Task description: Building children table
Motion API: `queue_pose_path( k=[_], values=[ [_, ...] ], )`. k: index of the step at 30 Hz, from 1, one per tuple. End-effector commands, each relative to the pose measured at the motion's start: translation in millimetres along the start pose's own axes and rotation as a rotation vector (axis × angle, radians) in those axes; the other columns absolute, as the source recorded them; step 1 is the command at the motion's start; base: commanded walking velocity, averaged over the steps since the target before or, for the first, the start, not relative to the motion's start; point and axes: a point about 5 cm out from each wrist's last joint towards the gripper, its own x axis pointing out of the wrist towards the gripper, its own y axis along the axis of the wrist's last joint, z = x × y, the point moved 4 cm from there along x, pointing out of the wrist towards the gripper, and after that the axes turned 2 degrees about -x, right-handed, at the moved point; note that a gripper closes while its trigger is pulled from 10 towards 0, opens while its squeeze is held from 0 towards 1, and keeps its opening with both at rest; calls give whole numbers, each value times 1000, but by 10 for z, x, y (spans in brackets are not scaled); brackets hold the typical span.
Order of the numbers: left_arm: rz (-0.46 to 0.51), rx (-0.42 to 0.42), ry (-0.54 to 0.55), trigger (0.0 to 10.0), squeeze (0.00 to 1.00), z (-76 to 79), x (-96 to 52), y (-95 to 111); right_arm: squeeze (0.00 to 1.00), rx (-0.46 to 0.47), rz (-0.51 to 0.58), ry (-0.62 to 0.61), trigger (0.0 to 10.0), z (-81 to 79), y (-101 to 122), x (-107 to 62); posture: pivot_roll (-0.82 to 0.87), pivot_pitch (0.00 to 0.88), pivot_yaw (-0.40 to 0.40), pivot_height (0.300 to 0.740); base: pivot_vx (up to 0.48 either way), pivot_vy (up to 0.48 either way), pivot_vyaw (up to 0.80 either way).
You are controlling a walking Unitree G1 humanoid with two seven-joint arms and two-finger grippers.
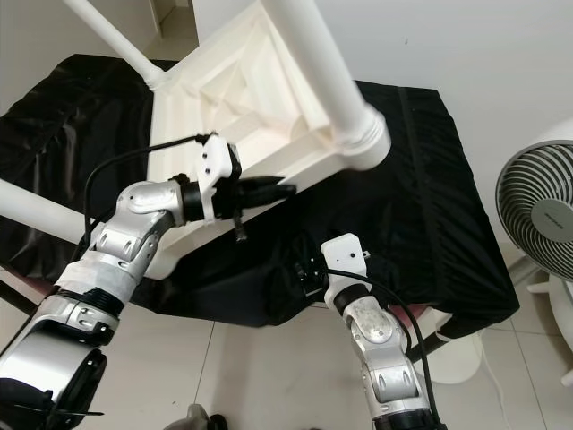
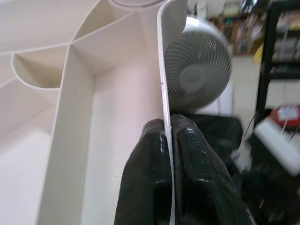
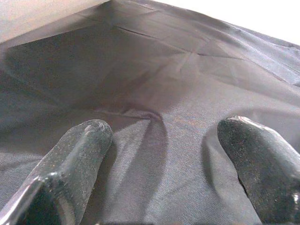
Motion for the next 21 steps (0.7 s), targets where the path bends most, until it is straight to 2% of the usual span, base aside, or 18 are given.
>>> queue_pose_path(
  k=[1,4,6,10,11,13,14,16,17,18,21],
  values=[
    [160,74,-210,10000,0,168,106,483,0,6,-12,3,10000,-4,-46,-7,-127,94,16,740,0,0,0],
    [176,60,-225,10000,0,185,107,521,0,6,-12,3,10000,-6,-47,-7,-127,94,16,740,0,0,0],
    [215,15,-313,10000,0,285,90,627,0,10,-11,5,10000,-24,-46,-3,-127,95,18,740,0,0,0],
    [241,-9,-344,10000,0,319,86,685,0,11,-10,6,10000,-29,-43,-1,-127,95,18,740,0,0,0],
    [288,-41,-376,10000,0,356,76,793,0,12,-10,7,10000,-29,-43,0,-127,95,18,740,0,0,0],
    [288,-41,-376,10000,0,356,76,793,0,12,-10,7,10000,-29,-43,0,-127,95,18,740,0,0,0],
    [330,-61,-405,10000,0,390,67,893,0,11,-9,6,10000,-28,-42,0,-127,95,18,740,0,0,0],
    [330,-61,-405,10000,0,390,67,893,0,11,-9,6,10000,-28,-42,0,-127,95,18,740,0,0,0],
    [376,-86,-441,10000,0,426,54,1006,0,11,-9,6,10000,-26,-40,2,-132,99,20,740,0,0,0],
    [376,-86,-441,10000,0,426,54,1006,0,11,-9,6,10000,-26,-40,2,-132,99,20,740,0,0,0],
    [454,-114,-496,10000,0,473,41,1184,0,10,-9,4,10000,-24,-39,3,-132,98,20,740,0,0,0]
  ],
)
